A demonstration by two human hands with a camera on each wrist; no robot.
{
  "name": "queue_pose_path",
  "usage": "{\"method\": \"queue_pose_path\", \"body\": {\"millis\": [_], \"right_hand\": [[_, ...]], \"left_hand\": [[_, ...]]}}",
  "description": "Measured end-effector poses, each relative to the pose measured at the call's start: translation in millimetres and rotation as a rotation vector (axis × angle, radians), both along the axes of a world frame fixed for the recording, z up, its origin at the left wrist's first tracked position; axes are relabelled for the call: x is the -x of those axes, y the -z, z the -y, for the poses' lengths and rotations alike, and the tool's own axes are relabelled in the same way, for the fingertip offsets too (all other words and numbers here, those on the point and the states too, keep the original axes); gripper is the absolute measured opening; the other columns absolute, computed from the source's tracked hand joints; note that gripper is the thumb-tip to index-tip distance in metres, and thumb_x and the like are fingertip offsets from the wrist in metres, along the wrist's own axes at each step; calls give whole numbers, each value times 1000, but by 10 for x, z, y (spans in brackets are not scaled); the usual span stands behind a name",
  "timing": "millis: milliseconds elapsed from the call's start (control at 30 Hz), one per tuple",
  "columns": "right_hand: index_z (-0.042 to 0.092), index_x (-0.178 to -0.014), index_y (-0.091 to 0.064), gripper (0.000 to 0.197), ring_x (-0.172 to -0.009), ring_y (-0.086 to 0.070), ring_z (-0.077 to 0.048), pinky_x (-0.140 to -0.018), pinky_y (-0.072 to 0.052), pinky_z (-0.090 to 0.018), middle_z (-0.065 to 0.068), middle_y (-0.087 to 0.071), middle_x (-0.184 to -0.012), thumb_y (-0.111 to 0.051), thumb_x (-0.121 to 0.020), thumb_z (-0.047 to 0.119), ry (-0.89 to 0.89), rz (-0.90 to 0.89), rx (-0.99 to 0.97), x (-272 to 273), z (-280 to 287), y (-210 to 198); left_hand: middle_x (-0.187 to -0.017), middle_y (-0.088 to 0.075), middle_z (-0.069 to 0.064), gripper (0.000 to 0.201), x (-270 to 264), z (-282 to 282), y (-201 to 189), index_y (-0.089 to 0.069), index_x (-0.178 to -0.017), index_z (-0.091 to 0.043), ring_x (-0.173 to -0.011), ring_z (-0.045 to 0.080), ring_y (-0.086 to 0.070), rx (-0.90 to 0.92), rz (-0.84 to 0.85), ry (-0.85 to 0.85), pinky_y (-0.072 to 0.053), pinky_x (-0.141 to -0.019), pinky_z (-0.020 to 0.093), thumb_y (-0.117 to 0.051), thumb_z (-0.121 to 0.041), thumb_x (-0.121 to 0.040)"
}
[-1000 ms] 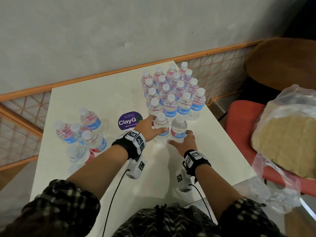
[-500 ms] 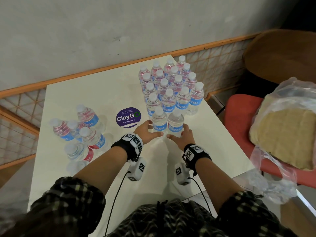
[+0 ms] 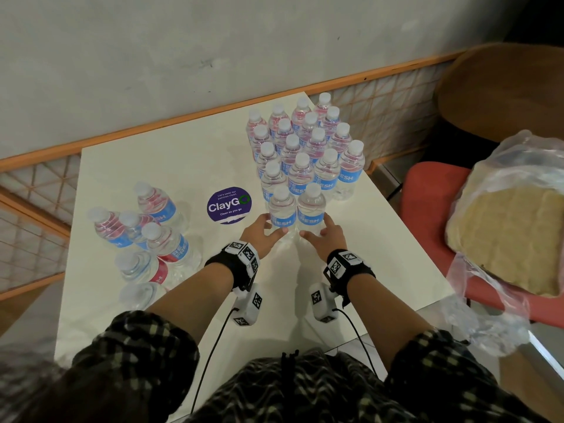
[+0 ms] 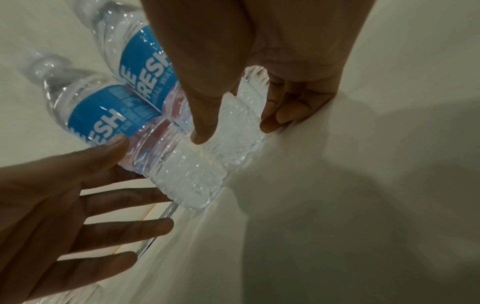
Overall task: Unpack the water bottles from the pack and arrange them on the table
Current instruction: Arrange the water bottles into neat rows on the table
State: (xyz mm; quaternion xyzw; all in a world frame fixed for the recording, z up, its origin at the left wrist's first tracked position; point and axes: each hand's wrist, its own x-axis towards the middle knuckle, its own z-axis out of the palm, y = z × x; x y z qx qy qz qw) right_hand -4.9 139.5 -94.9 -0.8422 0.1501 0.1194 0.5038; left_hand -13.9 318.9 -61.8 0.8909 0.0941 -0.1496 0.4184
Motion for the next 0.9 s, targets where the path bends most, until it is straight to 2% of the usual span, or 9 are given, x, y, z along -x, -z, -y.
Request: {"method": "queue_pose_path", "body": {"millis": [167, 300, 433, 533, 633, 700, 800, 900], "right_hand": [[32, -143, -31, 82, -109, -56, -27, -85, -44, -30, -16, -53, -122, -75, -74, 43, -18, -10, 12, -100, -36, -10], [31, -144, -29, 84, -108, -56, -26, -88, -44, -33, -13, -52, -121, -75, -74, 44, -14, -11, 10, -124, -56, -17], [32, -145, -26, 78, -94, -52, -20, -87, -42, -31, -10, -50, -108, -69, -80, 38, -32, -29, -7, -93, -32, 29], [31, -146, -26, 75, -105, -56, -23, -90, -41, -30, -11, -54, -115, -66, -83, 39, -20, -40, -3, -64, -21, 15], [29, -146, -28, 74, -106, -57, -24, -86, -40, -26, -12, -58, -116, -67, -83, 37, 2, -32, -24, -44, -32, -32], [28, -146, -28, 73, -106, -56, -24, -85, -39, -25, -11, -58, -116, -67, -84, 36, 12, -35, -37, -38, -34, -58], [29, -146, -28, 73, -108, -56, -24, -85, -39, -26, -12, -57, -118, -67, -84, 37, 14, -45, -46, -39, -31, -70], [30, -145, -28, 73, -112, -56, -25, -88, -39, -27, -12, -57, -122, -67, -84, 37, 33, -56, -56, -44, -33, -66]], "left_hand": [[-137, -52, 6, 75, -31, 26, -28, -36, -141, -19, -125, 24, -51, -12, -15, -10, -39, -99, 34, -62, -57, -81], [-139, -51, 8, 73, -70, 19, -28, -39, -140, -17, -126, 25, -50, -4, -14, -11, -39, -100, 35, -59, -58, -82], [-138, -52, 7, 66, -84, -6, 8, -43, -136, -16, -126, 24, -50, 13, -12, -12, -38, -99, 33, -58, -54, -85], [-137, -53, 7, 62, -88, -8, 21, -47, -133, -15, -127, 23, -50, 0, -4, 13, -38, -100, 33, -60, -52, -85], [-136, -54, 9, 60, -95, 8, 28, -47, -133, -13, -125, 25, -51, -26, 7, 18, -39, -98, 32, -61, -48, -86], [-138, -52, 9, 72, -113, 2, 37, -39, -139, -12, -127, 25, -50, -8, -2, 7, -39, -101, 34, -64, -49, -83], [-142, -48, 9, 101, -151, -26, 54, -12, -151, -12, -131, 24, -47, 41, -36, -19, -39, -107, 39, -68, -52, -78], [-144, -46, 10, 106, -178, -5, 33, -8, -152, -11, -132, 24, -46, 39, -56, -17, -38, -108, 41, -69, -53, -77]]}}
